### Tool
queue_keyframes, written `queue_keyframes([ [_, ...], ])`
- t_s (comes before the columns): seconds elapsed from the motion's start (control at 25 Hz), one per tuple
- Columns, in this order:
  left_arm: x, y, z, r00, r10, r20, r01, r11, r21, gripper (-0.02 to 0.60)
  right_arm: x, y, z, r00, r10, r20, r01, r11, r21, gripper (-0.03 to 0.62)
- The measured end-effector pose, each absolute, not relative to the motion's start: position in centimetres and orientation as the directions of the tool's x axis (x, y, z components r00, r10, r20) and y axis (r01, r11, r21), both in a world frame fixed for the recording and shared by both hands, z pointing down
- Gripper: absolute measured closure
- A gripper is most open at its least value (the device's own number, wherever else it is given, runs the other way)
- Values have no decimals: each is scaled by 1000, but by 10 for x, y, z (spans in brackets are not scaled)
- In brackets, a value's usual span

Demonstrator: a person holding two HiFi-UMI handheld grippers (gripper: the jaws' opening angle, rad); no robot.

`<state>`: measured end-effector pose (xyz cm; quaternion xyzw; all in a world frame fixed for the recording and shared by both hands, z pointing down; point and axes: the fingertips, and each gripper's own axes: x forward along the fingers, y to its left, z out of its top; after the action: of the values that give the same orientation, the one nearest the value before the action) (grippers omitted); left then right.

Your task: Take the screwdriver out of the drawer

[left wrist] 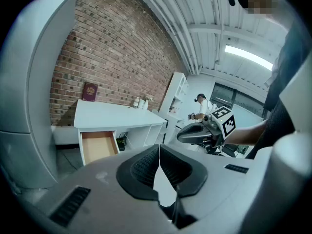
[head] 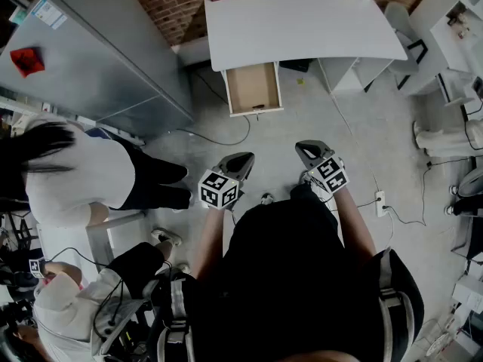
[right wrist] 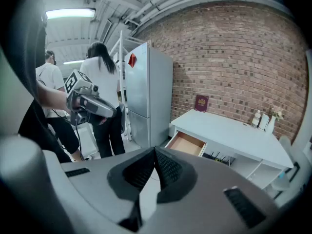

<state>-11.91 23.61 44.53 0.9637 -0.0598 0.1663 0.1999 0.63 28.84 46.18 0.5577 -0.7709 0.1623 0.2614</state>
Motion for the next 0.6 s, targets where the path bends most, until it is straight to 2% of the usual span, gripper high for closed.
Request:
queue_keyframes([
  [0.6, -116, 251, 438, 933, -88, 350, -218, -911, 349, 565, 15, 296, 463, -256, -787, 562, -943, 331, 34, 537],
])
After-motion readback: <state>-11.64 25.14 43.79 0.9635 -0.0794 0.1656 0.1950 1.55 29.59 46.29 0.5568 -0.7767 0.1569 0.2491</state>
